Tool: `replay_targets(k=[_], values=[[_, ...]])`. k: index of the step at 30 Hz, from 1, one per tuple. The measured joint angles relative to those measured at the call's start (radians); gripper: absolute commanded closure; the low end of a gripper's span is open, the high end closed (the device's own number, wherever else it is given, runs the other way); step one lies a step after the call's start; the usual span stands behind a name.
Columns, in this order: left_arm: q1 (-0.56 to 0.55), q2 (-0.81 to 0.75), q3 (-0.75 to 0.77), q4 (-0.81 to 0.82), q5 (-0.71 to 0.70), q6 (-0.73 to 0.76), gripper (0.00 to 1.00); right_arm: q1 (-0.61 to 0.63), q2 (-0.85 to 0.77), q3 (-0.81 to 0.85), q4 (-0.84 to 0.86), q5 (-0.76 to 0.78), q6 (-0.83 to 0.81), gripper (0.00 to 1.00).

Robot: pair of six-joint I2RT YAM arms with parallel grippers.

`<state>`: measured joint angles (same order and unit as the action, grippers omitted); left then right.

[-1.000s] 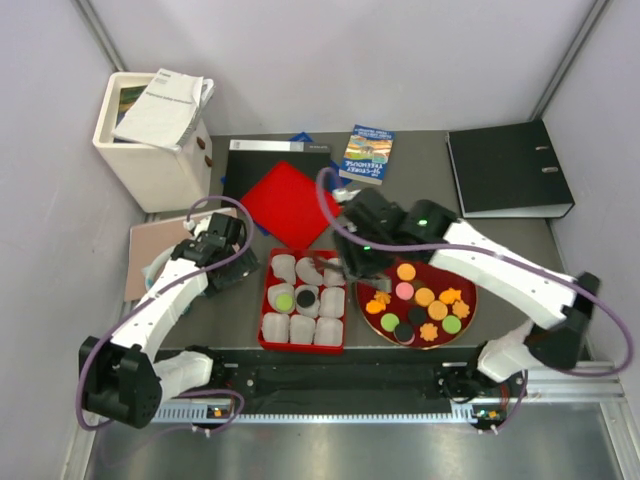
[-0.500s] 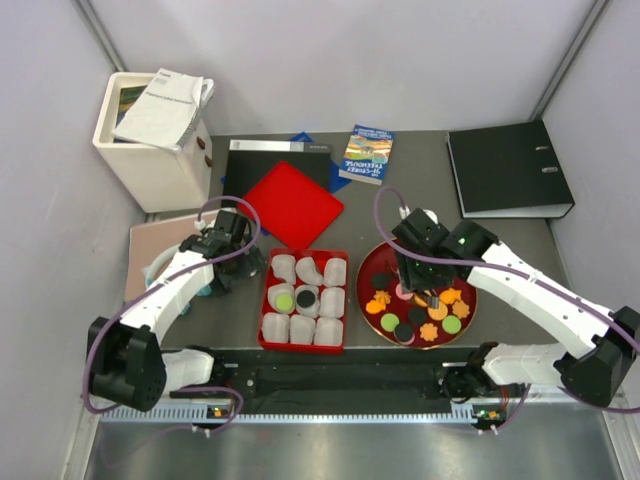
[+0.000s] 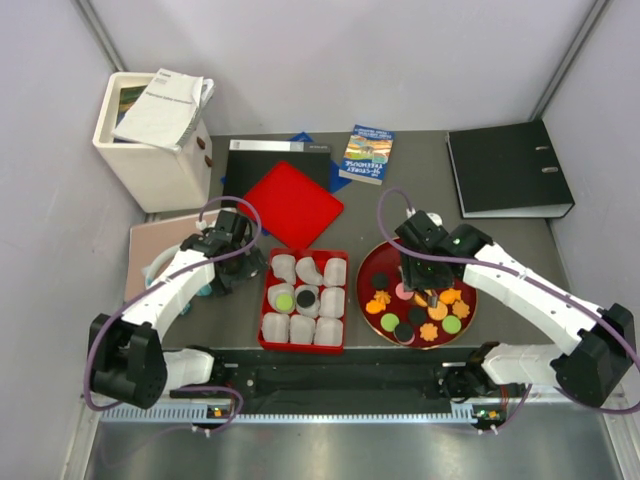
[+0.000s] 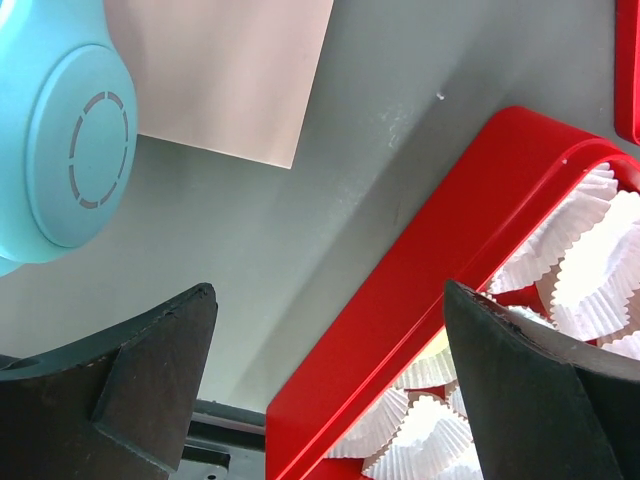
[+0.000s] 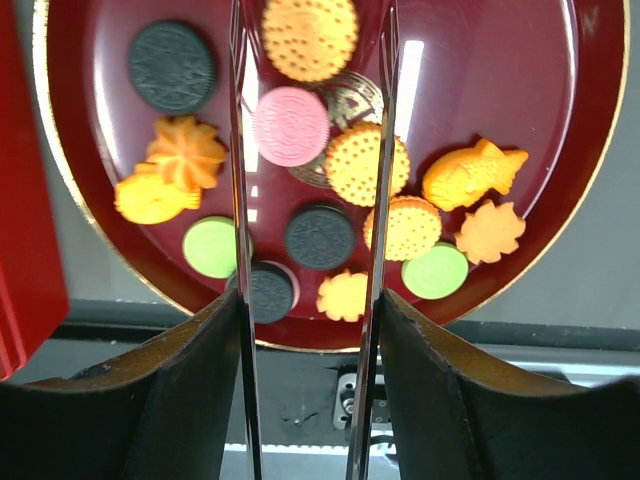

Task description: Pack the cookies

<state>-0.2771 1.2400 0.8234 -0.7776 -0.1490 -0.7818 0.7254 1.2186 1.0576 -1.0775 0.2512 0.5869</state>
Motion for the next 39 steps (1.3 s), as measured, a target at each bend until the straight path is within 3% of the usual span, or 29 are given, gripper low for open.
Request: replay_targets(k=[4, 17, 24, 33, 39], values=[[0.0, 0.011, 0.0, 0.002, 0.003, 0.0, 0.01, -0.024, 0.0, -0.031, 0.007, -0.001, -0.001, 0.46], [0.0, 0.022, 0.0, 0.011, 0.004, 0.0, 0.01, -0.034, -0.016, -0.083, 0.042, -0.055, 0.0, 0.6], [0.0, 0.022, 0.0, 0.011, 0.004, 0.0, 0.01, -0.034, -0.042, -0.074, 0.029, -0.061, 0.0, 0.61], [0.0, 0.022, 0.0, 0.011, 0.004, 0.0, 0.01, -0.013, -0.044, 0.166, -0.047, -0.06, -0.002, 0.62], [0.0, 0.022, 0.0, 0.011, 0.005, 0.0, 0.01, 0.094, -0.018, 0.311, -0.071, -0.058, 0.001, 0.62]])
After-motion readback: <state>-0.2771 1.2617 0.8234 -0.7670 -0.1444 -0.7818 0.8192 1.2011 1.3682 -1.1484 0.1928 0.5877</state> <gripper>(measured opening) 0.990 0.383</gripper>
